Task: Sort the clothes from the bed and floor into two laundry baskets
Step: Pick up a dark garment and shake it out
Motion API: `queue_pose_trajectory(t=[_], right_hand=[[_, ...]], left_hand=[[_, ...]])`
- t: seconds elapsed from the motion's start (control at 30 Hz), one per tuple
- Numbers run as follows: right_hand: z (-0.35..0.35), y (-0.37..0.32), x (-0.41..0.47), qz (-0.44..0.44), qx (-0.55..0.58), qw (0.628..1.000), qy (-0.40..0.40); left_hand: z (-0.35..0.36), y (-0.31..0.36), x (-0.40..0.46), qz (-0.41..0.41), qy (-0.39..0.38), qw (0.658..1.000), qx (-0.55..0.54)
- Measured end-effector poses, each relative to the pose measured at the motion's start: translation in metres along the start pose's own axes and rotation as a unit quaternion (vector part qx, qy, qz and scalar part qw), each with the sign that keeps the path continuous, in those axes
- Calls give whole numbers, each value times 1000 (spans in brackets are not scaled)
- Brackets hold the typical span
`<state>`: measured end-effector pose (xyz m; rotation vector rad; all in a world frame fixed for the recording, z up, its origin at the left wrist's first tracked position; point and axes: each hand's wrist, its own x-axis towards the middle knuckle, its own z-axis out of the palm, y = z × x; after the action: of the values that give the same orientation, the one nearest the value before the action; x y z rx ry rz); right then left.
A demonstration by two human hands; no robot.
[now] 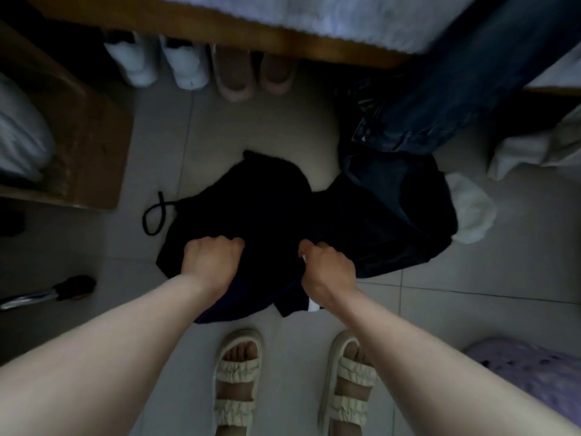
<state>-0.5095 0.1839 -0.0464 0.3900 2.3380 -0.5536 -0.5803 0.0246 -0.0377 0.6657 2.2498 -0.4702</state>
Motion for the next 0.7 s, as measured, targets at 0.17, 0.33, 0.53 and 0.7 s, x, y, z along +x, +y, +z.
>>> queue_pose_trajectory(t=[0.17,0.33,0.53,0.7], right_hand=[[-82,-23,-47,28,44,998,32],[-154,-47,-103,73,137,985,79],[-221,-60,-171,102,214,962,138],[-273,-74,-232,94,253,945,183]], left_hand=[[-94,-9,-46,-28,61,996,-59],[-176,-14,-96,-42,45,991,-123],[-257,-22,-164,-14,67,988,-138],[-316,-22,-217,31,86,985,-145]])
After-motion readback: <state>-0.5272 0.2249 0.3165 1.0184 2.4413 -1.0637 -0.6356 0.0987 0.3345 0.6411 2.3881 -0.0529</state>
